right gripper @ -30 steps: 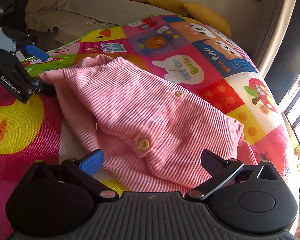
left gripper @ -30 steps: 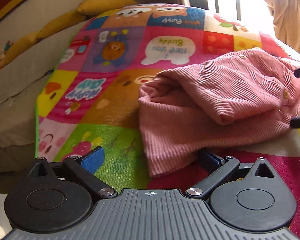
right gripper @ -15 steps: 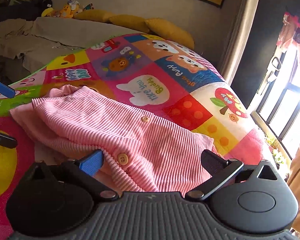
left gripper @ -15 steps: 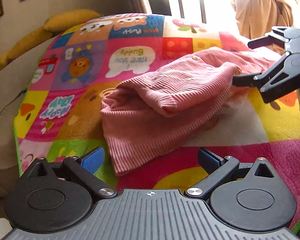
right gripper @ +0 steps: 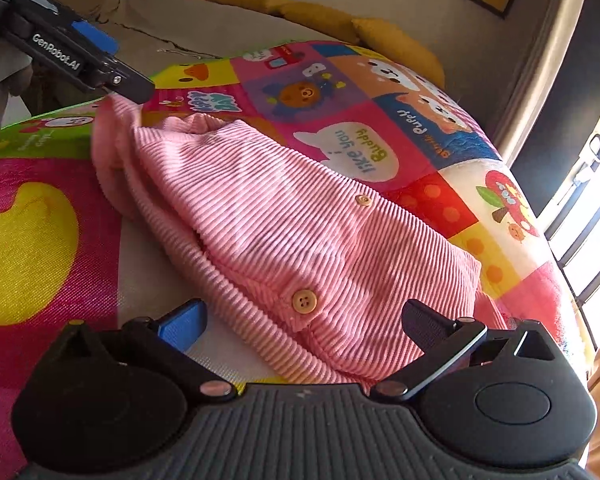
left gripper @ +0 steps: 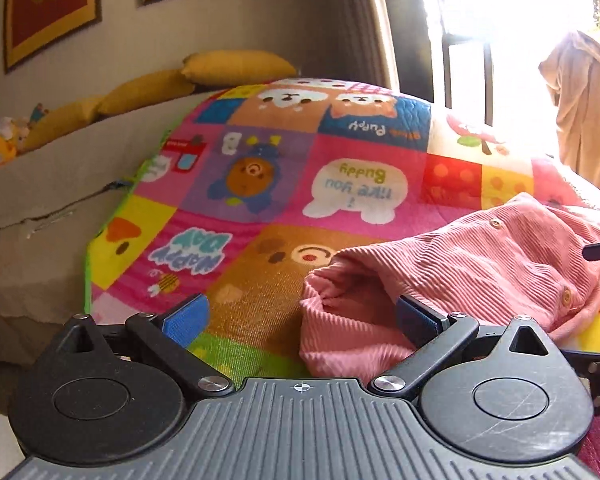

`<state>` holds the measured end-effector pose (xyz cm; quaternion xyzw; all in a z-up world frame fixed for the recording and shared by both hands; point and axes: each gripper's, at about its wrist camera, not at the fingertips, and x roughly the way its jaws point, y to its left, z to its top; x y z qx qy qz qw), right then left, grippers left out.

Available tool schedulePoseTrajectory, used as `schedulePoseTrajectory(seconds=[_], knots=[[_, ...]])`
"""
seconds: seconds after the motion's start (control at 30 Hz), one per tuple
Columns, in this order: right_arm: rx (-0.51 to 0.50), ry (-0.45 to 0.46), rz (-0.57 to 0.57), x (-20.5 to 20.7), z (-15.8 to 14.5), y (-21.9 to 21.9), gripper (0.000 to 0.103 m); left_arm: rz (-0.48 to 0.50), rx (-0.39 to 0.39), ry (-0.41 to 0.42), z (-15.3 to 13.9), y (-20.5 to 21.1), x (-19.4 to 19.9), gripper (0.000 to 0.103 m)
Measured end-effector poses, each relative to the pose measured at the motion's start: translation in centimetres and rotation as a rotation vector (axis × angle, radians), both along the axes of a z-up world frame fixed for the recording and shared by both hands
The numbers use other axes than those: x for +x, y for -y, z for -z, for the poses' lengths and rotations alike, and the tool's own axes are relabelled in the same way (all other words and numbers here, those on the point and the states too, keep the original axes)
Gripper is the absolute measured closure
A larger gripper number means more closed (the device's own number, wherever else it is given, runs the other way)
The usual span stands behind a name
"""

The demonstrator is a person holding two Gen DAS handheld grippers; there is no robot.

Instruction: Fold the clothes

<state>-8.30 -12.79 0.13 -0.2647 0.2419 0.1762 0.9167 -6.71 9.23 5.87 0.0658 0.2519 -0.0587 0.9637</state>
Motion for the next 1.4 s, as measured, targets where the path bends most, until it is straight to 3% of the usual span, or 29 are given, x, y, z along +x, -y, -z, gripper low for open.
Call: schedulePoseTrajectory(seconds=[0.1, 0.23, 0.3, 0.43, 0.53, 0.7, 0.83, 0.93, 1.0, 1.23, 1.4], knots=[[0.070, 0.029, -0.008, -0.4, -1.5, 0.8, 0.000, 0.079, -0.121, -0.010, -1.1, -0.7, -0.8, 0.001], [0.207, -0.035, -0.135, -1.7, -4.7, 3.8, 0.000, 0.180, -0.254, -0.057, -1.7, -0.6, -0.4, 0.001], [0.193, -0.022, -0.095, -1.4, -5.1, 5.1, 0.000, 0.196, -0.272, -0.092, -1.0, 0.6, 0.7, 0.001], [0.132, -0.019, 0.139, 2.7, -4.2, 7.8, 0.000, 0.204, -0.215, -0.145, 0.5, 2.4, 2.0, 0.001], [0.021, -0.054, 0.293, 6.0, -2.1, 9.3, 0.000, 0.208, -0.161, -0.182, 1.8, 3.6, 2.7, 0.001], [-0.031, -0.069, 0.261, 6.6, -0.9, 10.2, 0.000, 0.215, -0.072, -0.244, 3.8, 5.7, 4.0, 0.001], [0.076, -0.025, 0.180, 6.3, -4.1, 10.6, 0.000, 0.220, -0.012, -0.291, 5.3, 7.1, 5.0, 0.001], [0.131, 0.023, 0.207, 8.4, -5.7, 10.0, 0.000, 0.223, -0.093, -0.310, 5.1, 6.5, 6.4, 0.000], [0.102, 0.057, 0.258, 10.5, -5.1, 9.3, 0.000, 0.224, -0.147, -0.323, 4.9, 6.0, 7.3, 0.000], [0.082, -0.049, 0.409, 15.8, -0.2, 9.9, 0.000, 0.230, -0.336, -0.367, 4.4, 4.5, 10.6, 0.000], [0.101, -0.053, 0.427, 14.7, 0.0, 10.3, 0.000, 0.229, -0.464, -0.390, 4.0, 3.4, 12.9, 0.000]])
